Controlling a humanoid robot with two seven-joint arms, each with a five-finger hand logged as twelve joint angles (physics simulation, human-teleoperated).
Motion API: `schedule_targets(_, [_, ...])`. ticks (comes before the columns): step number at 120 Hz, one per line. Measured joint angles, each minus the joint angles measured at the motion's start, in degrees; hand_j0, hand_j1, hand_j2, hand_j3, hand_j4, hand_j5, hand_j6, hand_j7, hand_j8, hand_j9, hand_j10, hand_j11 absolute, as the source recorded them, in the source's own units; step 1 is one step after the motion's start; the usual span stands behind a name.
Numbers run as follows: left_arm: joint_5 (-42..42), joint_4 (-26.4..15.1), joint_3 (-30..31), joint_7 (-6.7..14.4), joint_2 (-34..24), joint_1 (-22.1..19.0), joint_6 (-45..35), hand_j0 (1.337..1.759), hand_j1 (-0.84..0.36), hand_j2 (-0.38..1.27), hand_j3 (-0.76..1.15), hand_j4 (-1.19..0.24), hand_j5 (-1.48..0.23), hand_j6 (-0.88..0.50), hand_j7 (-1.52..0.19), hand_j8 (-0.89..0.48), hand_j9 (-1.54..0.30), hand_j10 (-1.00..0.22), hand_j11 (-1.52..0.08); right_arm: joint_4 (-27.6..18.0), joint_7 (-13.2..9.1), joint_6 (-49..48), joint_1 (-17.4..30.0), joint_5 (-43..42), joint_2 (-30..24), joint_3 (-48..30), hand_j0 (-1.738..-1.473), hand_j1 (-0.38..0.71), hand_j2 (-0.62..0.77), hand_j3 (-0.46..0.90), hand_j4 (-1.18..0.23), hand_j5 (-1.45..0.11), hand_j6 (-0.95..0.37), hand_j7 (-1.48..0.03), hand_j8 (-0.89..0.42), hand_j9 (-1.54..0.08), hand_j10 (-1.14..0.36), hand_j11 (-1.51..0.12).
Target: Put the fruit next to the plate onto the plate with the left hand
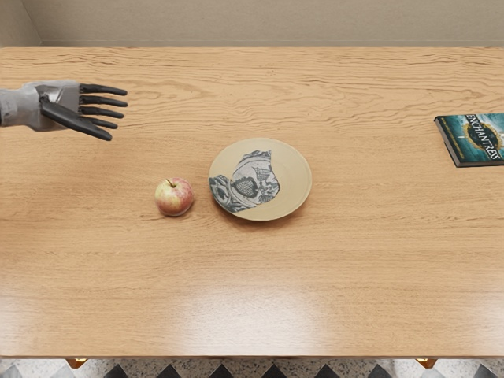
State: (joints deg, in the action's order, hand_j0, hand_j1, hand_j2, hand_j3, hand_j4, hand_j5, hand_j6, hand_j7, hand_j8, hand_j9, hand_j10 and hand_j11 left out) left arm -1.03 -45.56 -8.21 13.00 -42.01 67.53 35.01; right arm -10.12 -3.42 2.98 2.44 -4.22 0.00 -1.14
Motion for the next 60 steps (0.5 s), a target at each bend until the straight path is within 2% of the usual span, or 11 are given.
schedule_targets(33, [-1.3,0.0,0.4,0.1,-1.8,0.0,0.0,1.658,0.05,0.05,0.0,-0.25,-0.32,-0.25,-0.32,-0.25,-0.32,-0.25,-0.32,-0.1,-0.2,-0.1,0.1,-0.1,0.0,0.0,-1.658,-0.32,-0.01,0.0,-0.03,-0.03,-0.03,-0.03,-0.03,-0.03,-0.03,-0.03])
schedule_targets(41, [-3.1,-0.2,0.4,0.1,-1.6,0.8,0.0,1.658,0.05,0.05,0.0,-0.25,-0.32,-0.25,-0.32,-0.25,-0.32,-0.25,-0.32,-0.1,-0.3,-0.1,0.1,-0.1,0.0,0.0,-1.658,-0.32,-0.01,0.0,-0.03,-0.03,-0.03,-0.03,-0.03,-0.03,-0.03,-0.03])
schedule_targets(60, [-10.6,-0.8,0.6,0.3,-0.8,6.0,0.0,1.658,0.05,0.05,0.0,-0.25,-0.32,-0.25,-0.32,-0.25,-0.32,-0.25,-0.32,-0.1,-0.3,-0.1,0.1,-0.1,0.0,0.0,-1.658,-0.32,-0.01,0.0,-0.03,-0.03,-0.03,-0.03,-0.03,-0.03,-0.03,-0.03])
